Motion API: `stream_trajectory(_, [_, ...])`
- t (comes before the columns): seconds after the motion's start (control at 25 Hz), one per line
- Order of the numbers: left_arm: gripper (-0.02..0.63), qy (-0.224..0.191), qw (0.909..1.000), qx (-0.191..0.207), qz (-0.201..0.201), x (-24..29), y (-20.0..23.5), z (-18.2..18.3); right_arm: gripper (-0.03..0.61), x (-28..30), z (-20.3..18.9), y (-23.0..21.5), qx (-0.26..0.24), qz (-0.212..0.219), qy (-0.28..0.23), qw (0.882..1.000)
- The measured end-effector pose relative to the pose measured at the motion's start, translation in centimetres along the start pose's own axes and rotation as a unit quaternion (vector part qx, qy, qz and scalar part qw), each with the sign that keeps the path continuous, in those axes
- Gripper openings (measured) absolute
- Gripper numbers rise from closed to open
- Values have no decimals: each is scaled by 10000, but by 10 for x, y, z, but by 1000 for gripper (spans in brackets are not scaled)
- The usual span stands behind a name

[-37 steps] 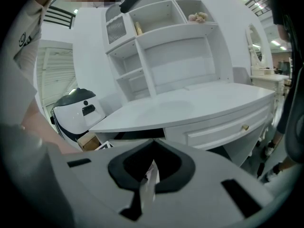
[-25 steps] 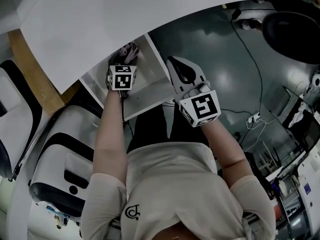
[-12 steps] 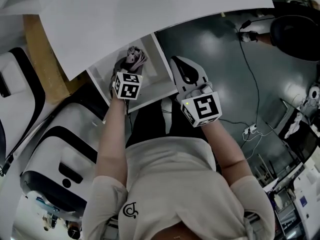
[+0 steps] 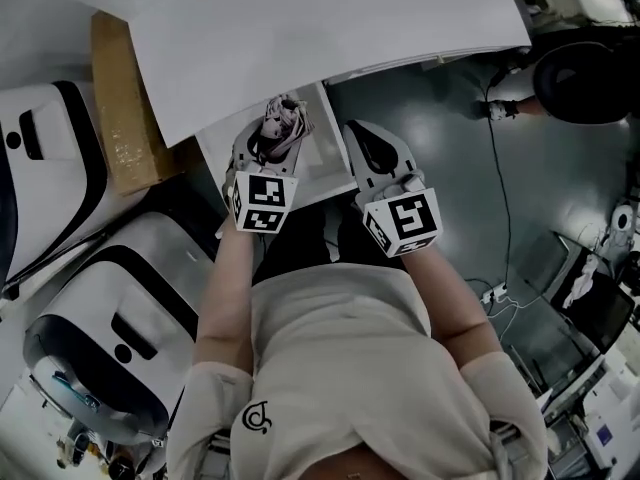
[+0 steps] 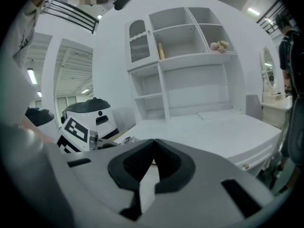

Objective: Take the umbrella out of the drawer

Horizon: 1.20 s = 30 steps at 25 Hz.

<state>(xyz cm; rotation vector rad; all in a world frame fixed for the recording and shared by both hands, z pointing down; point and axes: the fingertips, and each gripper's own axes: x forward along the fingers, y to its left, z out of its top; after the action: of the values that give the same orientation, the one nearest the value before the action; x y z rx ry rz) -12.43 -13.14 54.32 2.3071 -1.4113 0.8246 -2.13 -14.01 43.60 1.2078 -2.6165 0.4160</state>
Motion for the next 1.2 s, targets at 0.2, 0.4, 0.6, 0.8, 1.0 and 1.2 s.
stream_trajectory(0.2, [244,-861,9959,62,253,-55,9,62,6,-7,27,20,-249,212,-222,9992])
stream_trajectory(0.4, [244,-1622,9851,174,542,-115,19,111,6,-13,51,39,-450,389,-419,9973])
stream_trajectory(0.6, [244,-2239,9707,110,870,-169,30,134,6,-19,70,63,-688,619,-702,9932])
stream_trajectory(0.8, [244,-2759,9530,-96,1249,-221,48,139,6,-18,89,90,-1017,913,-960,9860])
stream_trajectory(1.0, [244,-3097,9357,-411,1641,-265,68,130,6,-18,108,114,-1149,1121,-1196,9798])
stream_trajectory(1.2, [244,-3233,9283,-556,1753,-287,81,124,6,-17,114,124,-1166,1165,-1310,9776])
